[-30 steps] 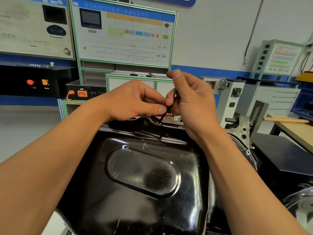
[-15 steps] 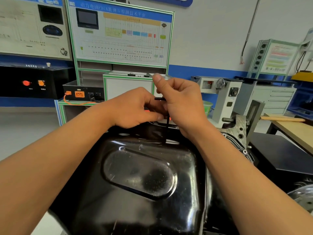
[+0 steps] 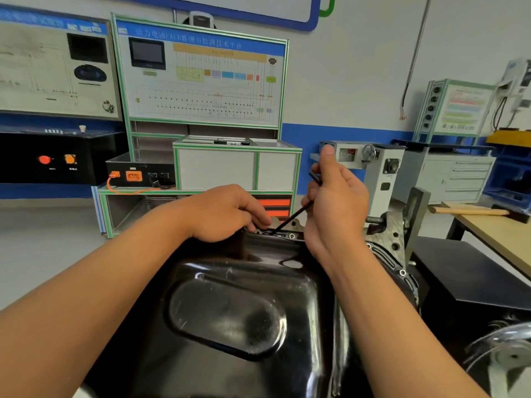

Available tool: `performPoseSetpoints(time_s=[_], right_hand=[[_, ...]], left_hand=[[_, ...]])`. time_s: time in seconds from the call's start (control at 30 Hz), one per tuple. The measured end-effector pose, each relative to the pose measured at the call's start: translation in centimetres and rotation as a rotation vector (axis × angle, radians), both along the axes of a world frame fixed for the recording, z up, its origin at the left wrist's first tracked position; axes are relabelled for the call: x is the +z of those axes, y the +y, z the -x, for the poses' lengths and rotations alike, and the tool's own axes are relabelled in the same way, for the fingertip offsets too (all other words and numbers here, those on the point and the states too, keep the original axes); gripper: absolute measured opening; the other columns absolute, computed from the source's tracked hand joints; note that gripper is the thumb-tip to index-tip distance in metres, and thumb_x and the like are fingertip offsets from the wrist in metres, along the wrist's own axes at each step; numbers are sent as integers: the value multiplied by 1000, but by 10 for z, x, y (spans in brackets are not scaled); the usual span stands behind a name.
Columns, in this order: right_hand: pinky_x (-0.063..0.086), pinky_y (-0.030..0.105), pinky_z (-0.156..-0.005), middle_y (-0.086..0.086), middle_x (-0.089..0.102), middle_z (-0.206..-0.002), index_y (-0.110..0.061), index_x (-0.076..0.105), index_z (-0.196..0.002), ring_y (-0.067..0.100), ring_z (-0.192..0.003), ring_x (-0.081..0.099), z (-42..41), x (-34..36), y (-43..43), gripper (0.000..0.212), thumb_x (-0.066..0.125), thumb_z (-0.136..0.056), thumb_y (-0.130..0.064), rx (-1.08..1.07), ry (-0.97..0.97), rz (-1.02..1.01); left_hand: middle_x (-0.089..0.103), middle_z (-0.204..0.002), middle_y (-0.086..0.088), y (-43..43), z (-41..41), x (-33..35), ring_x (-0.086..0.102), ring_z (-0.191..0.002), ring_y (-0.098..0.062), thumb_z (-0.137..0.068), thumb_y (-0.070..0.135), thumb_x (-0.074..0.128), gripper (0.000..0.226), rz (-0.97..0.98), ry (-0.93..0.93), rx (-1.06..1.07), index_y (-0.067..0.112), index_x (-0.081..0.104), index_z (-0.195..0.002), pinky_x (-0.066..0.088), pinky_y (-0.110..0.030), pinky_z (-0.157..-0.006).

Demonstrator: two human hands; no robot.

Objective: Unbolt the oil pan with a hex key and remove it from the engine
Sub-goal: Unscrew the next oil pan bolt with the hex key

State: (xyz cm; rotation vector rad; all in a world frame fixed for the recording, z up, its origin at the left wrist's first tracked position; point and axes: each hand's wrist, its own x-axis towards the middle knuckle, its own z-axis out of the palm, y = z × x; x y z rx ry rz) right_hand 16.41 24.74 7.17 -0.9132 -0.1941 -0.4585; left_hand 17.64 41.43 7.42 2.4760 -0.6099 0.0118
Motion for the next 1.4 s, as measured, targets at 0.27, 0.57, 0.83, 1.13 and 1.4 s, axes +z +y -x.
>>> performPoseSetpoints(time_s=[0.27,0.57,0.83,1.13,1.4], right_hand=[[33,27,-54,-14,49,-48,-18,55,-58,6,-49,38,2,1,-3,43,63,-99,-27,-264,41,-64],[33,19,-49,0,42,-54,-15,55,-63,6,-48,35,6,-4,-14,35,70,-94,-24,-334,-87,449],[37,25,-52,-4,47,-55,-17,63,-75,7,-51,39,6,-8,-38,17,74,-87,-12,-442,-114,555],[34,16,-48,-11,42,-50,-28,57,-70,4,-46,36,12,-4,-48,32,70,-85,-3,-392,-101,732],[36,27,-52,0,45,-55,-24,58,-73,13,-50,38,15,10,-54,26,69,-86,-4,-364,-65,719]], left_hand=[[61,-92,39,-2,5,0,62,-93,15,-95,2,43,46,-82,-47,-18,35,72,-111,41,0,-78],[68,-103,18,-11,7,7,60,-91,15,-93,1,49,40,-126,-31,12,25,71,-117,42,0,-81],[69,-120,7,-31,5,16,61,-111,-7,-94,4,49,38,-281,-12,12,22,70,-120,47,-27,-103],[66,-125,-4,-55,3,23,59,-114,-21,-94,5,45,37,-488,6,43,15,68,-120,46,-31,-98],[61,-129,-3,-61,-3,31,55,-118,-22,-99,9,42,34,-632,139,1,14,63,-125,42,-32,-101]])
